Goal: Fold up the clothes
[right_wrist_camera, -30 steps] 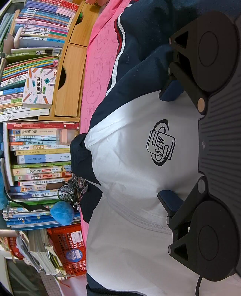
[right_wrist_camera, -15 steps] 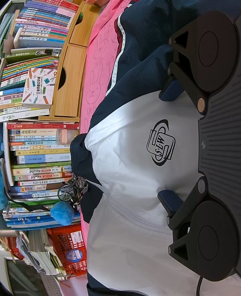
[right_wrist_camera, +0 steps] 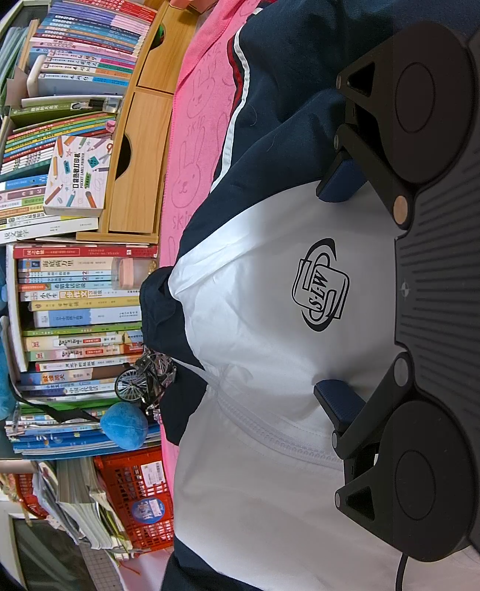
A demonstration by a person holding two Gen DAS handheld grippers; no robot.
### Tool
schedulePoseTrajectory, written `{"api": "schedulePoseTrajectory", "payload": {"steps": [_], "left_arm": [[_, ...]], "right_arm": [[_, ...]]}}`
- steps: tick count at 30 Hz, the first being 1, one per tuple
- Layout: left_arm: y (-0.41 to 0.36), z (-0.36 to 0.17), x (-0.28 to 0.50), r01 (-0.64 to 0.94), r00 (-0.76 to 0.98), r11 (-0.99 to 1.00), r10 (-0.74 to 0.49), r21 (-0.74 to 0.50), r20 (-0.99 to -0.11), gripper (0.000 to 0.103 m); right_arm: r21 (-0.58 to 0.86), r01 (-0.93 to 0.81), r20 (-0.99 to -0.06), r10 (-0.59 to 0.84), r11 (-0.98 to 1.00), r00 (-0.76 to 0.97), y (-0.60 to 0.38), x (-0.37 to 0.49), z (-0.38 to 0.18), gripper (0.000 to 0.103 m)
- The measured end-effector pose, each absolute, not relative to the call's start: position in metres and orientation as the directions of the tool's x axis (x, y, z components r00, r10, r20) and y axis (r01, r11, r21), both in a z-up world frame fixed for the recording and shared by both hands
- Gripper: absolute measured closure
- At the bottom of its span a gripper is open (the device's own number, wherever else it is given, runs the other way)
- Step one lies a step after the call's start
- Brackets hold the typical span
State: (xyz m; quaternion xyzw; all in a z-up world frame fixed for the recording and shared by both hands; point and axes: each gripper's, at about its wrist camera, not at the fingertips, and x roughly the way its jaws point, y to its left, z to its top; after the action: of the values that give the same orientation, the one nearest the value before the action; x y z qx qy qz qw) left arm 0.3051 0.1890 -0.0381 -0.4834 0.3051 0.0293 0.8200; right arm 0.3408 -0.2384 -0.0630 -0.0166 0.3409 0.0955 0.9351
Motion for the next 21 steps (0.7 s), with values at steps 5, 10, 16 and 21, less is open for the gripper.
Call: {"api": "schedulePoseTrajectory", "payload": {"steps": [5, 10, 16, 21], "left_arm": [[0.196, -0.033, 0.274, -0.199, 0.785, 0.554, -0.403, -0.808, -0.470, 0.000], [0.192, -0.011, 0.270, -0.066, 0.836, 0.557, -0.422, -0.828, -0.351, 0.000], [0.179, -0.027, 0.334, -0.241, 0.802, 0.539, -0.358, -0.807, -0.478, 0.003], [0.184, -0.016, 0.352, -0.254, 0.858, 0.551, -0.252, -0.795, -0.448, 0.102]], "right_arm": [[0.034, -0.191, -0.640, 0.168, 0.981, 0.749, -0.238, 0.341, -0.063, 0.000], [0.036, -0.191, -0.640, 0.169, 0.981, 0.749, -0.238, 0.341, -0.063, 0.000], [0.036, -0.191, -0.640, 0.169, 0.981, 0.750, -0.238, 0.341, -0.064, 0.000], [0.036, -0.191, -0.640, 0.169, 0.981, 0.750, -0.238, 0.341, -0.064, 0.000]]}}
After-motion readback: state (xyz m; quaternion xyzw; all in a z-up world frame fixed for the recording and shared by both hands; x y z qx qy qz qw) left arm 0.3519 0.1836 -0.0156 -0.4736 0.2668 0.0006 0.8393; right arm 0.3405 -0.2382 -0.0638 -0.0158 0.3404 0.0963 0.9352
